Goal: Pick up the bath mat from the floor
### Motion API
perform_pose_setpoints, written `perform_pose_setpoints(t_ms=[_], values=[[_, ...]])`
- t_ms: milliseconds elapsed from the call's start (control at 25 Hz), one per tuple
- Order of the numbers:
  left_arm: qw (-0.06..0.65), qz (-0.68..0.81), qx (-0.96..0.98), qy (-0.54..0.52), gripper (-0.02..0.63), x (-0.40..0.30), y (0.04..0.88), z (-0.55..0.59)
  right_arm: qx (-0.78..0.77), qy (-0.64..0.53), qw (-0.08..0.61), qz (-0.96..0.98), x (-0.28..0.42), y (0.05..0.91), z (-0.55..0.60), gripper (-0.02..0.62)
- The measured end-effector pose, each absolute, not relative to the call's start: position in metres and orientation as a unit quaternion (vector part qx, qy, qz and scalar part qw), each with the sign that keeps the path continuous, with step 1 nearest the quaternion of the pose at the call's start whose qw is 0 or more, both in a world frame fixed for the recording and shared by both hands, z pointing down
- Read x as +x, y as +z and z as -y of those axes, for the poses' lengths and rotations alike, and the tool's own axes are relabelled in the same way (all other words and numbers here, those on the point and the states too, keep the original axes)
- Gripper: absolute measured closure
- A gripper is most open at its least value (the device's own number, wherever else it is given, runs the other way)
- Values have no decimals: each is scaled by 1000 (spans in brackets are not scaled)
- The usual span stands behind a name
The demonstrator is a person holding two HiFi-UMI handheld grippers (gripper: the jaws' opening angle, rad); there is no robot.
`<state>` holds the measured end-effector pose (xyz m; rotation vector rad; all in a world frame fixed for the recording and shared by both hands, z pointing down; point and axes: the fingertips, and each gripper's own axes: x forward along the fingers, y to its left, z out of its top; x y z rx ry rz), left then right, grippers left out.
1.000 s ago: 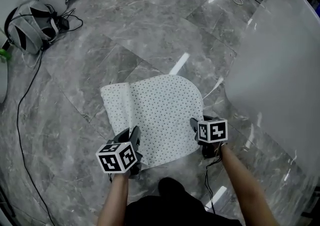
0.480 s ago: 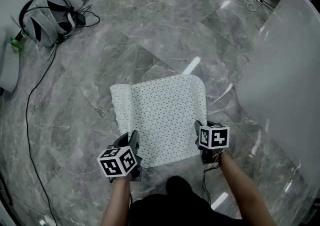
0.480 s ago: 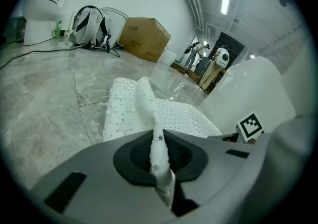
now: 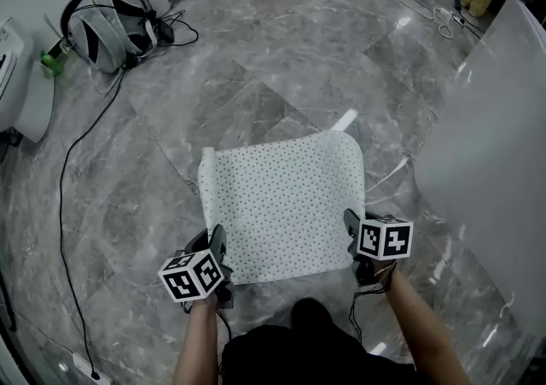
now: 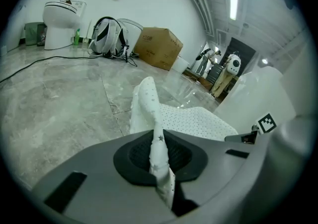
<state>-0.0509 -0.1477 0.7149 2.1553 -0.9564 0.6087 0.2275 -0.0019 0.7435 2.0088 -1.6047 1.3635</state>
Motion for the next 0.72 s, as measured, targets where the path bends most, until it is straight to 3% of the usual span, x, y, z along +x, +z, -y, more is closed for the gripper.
perform_pose_setpoints(t_ms=[720], values=[[359,408,817,192,584,-81,649,158,675,462,100,567,215,680,7,574]])
